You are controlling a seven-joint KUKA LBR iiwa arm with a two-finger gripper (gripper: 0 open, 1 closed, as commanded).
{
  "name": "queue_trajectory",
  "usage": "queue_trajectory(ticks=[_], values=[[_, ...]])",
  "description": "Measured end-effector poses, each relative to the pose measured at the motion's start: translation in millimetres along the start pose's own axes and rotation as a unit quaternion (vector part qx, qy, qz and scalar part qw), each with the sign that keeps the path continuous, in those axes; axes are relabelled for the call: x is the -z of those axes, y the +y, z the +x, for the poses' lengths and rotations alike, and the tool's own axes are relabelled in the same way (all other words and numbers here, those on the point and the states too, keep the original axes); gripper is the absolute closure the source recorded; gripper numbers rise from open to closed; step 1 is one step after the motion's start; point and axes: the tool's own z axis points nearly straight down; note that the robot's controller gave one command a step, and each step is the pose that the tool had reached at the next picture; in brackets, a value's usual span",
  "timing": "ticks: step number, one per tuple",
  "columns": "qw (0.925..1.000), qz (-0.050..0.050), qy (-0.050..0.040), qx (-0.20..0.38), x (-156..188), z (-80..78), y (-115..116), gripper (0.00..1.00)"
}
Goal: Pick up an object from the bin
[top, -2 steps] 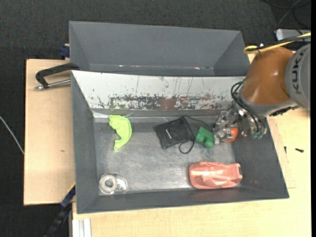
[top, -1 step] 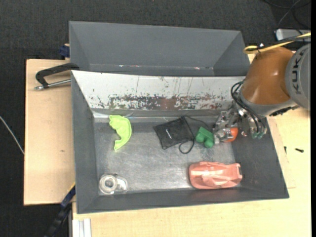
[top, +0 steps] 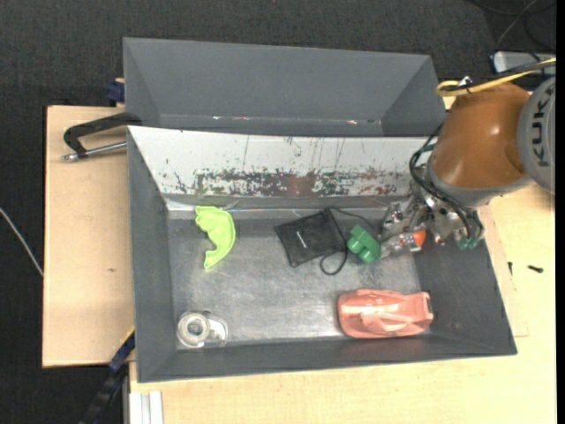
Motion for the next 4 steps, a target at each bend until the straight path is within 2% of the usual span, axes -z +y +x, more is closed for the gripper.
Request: queue_trajectory(ticks=[1,2,3,4], values=[[0.9978,0.002,-0.0064,0.066,19,-4.8,9,1.0],[0.9987,-0.001,0.0003,0.051,-5,0.1,12,1.0],[0.9988,-0.001,0.0001,0.05,-4,-0.1,12,1.0],[0.9935,0.002,-0.0046,0.114,14,3.2,29,1.0]])
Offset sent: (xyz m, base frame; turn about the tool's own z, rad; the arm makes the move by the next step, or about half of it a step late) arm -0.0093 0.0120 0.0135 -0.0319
